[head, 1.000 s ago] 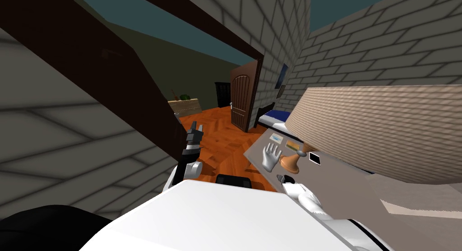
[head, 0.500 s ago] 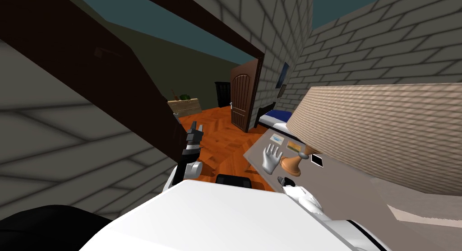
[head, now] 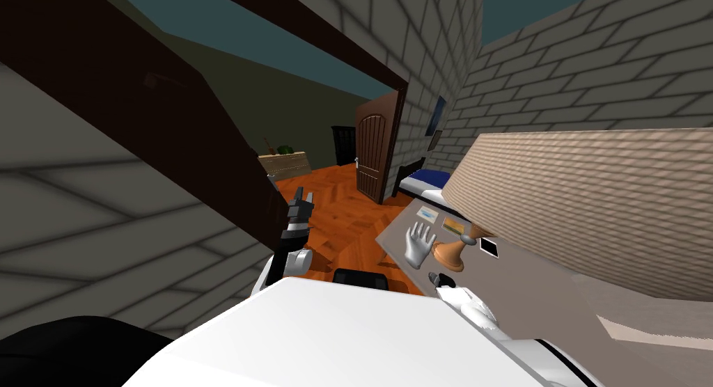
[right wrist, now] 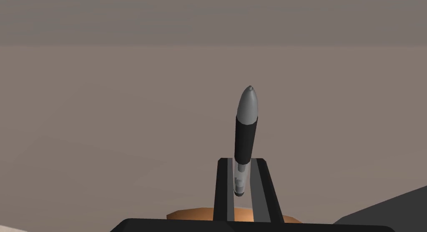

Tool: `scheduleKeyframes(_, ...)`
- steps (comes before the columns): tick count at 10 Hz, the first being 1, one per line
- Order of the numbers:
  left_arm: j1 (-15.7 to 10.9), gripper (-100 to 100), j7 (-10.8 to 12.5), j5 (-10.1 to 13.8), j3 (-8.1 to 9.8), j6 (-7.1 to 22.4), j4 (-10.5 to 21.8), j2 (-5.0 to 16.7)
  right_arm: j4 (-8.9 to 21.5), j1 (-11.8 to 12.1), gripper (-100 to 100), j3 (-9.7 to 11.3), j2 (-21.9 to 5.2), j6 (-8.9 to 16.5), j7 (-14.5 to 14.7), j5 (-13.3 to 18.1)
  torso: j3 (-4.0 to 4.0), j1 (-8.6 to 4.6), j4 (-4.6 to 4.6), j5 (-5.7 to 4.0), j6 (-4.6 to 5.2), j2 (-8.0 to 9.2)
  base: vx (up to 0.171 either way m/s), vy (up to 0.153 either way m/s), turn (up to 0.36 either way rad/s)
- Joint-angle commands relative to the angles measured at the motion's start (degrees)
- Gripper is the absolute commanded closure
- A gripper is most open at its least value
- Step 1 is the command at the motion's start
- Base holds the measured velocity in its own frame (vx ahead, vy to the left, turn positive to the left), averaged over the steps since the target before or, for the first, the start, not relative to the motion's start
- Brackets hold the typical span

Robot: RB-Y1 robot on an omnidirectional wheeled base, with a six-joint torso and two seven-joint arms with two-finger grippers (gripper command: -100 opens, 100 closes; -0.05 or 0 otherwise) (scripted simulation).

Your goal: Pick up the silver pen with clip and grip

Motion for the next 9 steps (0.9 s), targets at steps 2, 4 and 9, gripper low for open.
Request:
scheduleKeyframes(2,0.0,0,0.0,0.0,0.00,0.0,0.0,0.0,-2.1,0.0,100,0.0,-0.5,2.1,1.1,-1.0,0.05,0.08,0.01,0.01,0.01,0.11,-0.046,0.027,-0.023)
scheduleKeyframes(4,0.0,0,0.0,0.0,0.00,0.0,0.0,0.0,-3.2,-0.4,100,0.0,-0.9,3.5,2.2,-2.1,0.07,0.08,0.02,0.02,0.02,0.13,-0.030,0.015,-0.010)
scheduleKeyframes(9,0.0,0,0.0,0.0,0.00,0.0,0.0,0.0,-3.9,-1.0,0,0.3,-1.4,4.7,3.6,-3.7,0.05,0.06,0.01,0.02,0.06,0.09,-0.027,0.014,-0.010)
